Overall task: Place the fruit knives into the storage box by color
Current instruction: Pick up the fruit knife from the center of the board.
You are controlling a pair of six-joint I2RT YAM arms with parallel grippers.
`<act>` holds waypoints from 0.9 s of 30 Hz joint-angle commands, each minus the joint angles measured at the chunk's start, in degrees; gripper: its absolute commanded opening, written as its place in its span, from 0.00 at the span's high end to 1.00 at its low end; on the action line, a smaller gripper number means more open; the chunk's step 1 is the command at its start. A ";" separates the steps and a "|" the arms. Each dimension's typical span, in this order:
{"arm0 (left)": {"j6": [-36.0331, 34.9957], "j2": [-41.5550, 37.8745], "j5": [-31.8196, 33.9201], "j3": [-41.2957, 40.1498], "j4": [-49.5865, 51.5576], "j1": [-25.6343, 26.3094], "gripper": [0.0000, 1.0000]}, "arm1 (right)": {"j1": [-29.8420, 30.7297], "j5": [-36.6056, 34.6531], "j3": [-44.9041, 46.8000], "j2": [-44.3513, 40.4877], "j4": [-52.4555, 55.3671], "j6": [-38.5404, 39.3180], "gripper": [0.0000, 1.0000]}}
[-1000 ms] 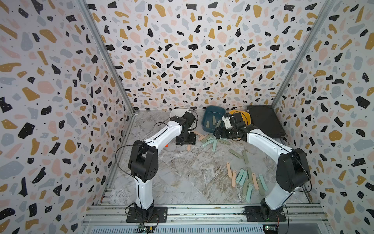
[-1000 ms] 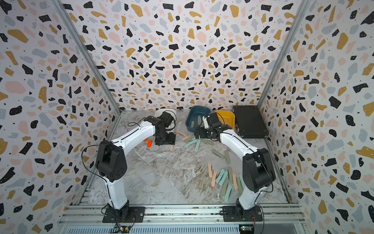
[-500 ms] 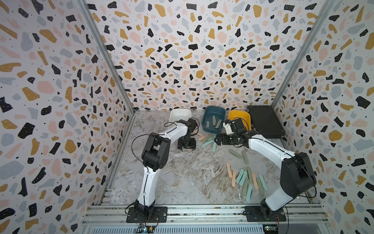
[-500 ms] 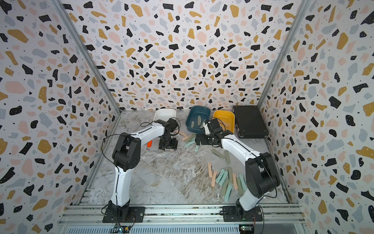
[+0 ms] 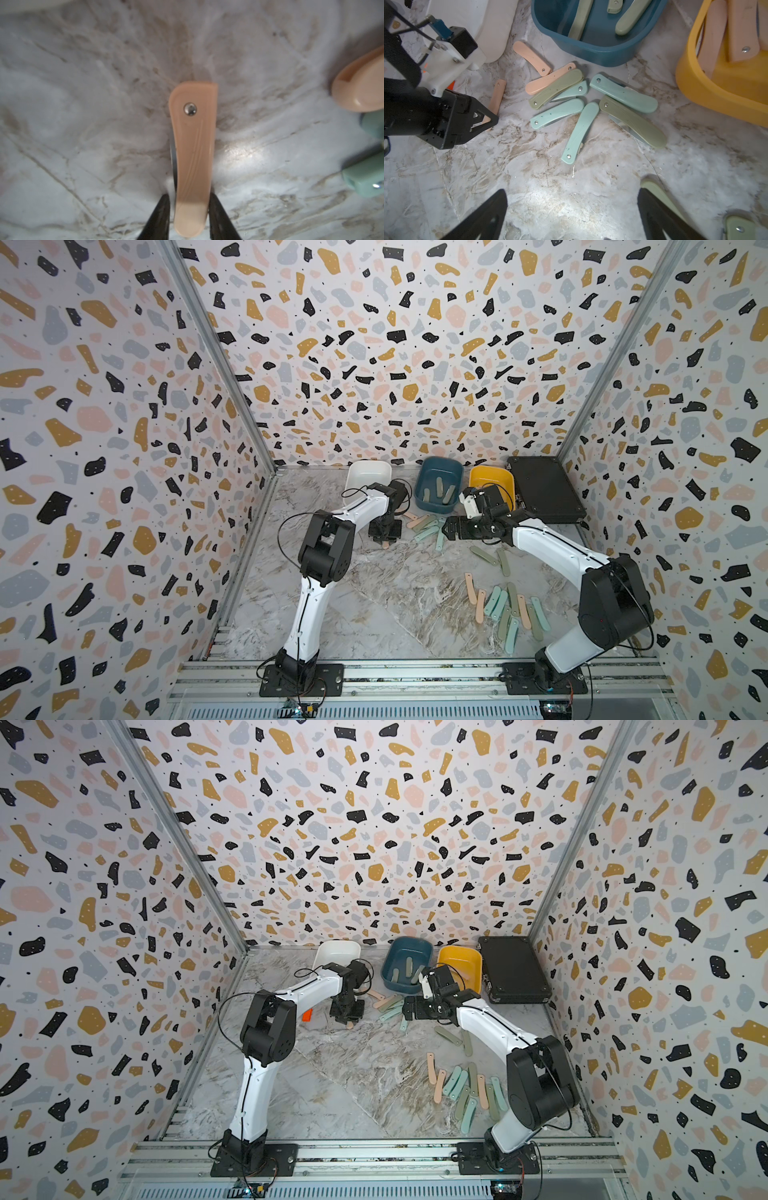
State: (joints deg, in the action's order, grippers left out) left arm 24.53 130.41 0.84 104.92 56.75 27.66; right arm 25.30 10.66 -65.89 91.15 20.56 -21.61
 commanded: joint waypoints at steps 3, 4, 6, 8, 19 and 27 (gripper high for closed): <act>0.32 -1.17 -0.10 -2.07 1.45 -0.06 0.79 | 0.19 -0.68 0.30 -3.25 0.35 0.42 0.00; 0.55 -2.35 -0.82 -2.88 1.07 0.01 0.80 | 0.19 -0.44 0.35 -3.41 0.45 0.29 0.00; 1.42 -5.89 -3.30 -5.30 -0.13 0.16 0.82 | 0.19 0.68 1.11 -3.95 0.23 -0.56 0.00; 2.00 -9.62 -5.12 -7.76 -1.49 0.69 0.83 | 0.19 2.30 1.80 -4.55 0.02 -1.70 0.00; 2.71 -25.03 -13.98 -20.74 -12.11 8.36 0.90 | -0.22 10.98 1.77 -3.77 1.05 -8.94 0.13; 1.03 -28.73 -17.90 -23.75 -18.87 12.00 0.93 | -0.53 24.83 3.42 -0.85 -16.03 -23.25 0.30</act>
State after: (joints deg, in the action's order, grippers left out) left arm 26.35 104.57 -14.63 82.00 41.89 39.44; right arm 24.97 29.06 -62.08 88.88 11.73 -38.24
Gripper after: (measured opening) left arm 0.205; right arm 0.714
